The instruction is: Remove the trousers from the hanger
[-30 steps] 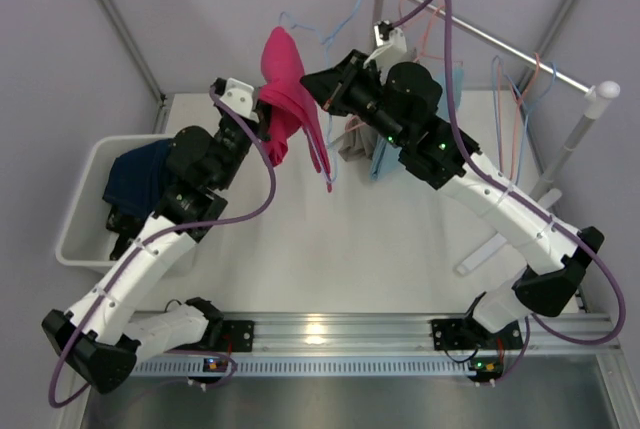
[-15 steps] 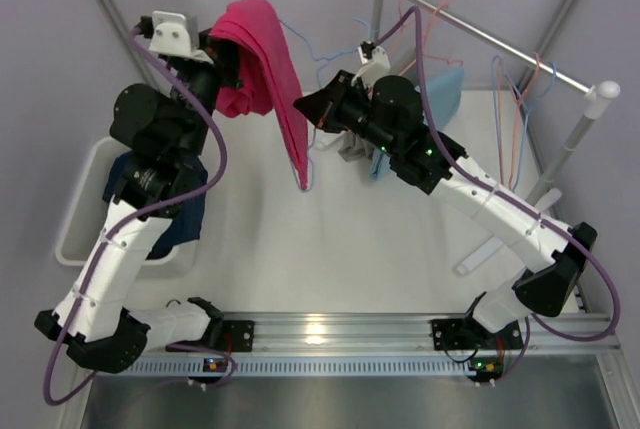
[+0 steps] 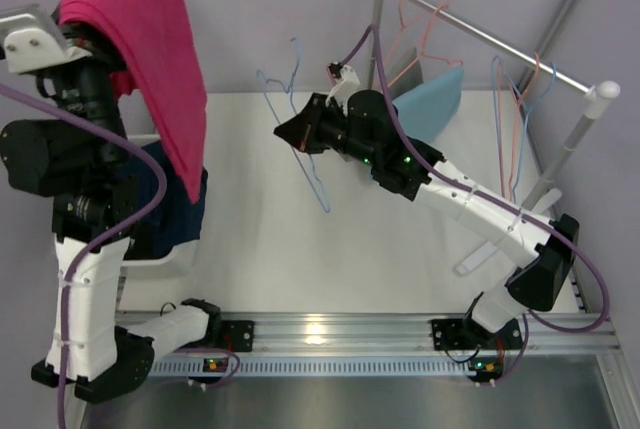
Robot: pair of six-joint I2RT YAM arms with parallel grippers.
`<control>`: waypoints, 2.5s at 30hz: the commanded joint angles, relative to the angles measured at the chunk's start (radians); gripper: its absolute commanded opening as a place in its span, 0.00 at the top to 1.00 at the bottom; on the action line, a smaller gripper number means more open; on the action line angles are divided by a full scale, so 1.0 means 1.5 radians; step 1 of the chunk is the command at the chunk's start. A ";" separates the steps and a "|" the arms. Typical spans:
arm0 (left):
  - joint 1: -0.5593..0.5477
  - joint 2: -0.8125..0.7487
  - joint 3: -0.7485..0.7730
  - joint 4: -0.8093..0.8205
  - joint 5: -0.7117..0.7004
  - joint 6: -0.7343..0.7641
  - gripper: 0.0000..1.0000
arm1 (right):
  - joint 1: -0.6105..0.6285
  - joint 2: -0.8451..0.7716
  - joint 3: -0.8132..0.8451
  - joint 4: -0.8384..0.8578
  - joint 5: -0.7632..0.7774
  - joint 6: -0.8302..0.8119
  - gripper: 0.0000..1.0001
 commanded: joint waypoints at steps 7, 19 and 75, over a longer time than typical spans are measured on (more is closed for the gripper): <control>0.238 -0.211 -0.150 0.144 -0.095 0.115 1.00 | 0.030 0.002 0.057 0.058 -0.055 -0.014 1.00; 0.379 -0.395 -0.528 0.191 -0.220 0.271 1.00 | 0.031 0.007 0.093 0.040 -0.110 -0.004 1.00; 0.381 -0.173 -0.317 -0.307 0.222 -0.205 0.01 | -0.263 -0.424 -0.091 -0.329 0.187 0.015 1.00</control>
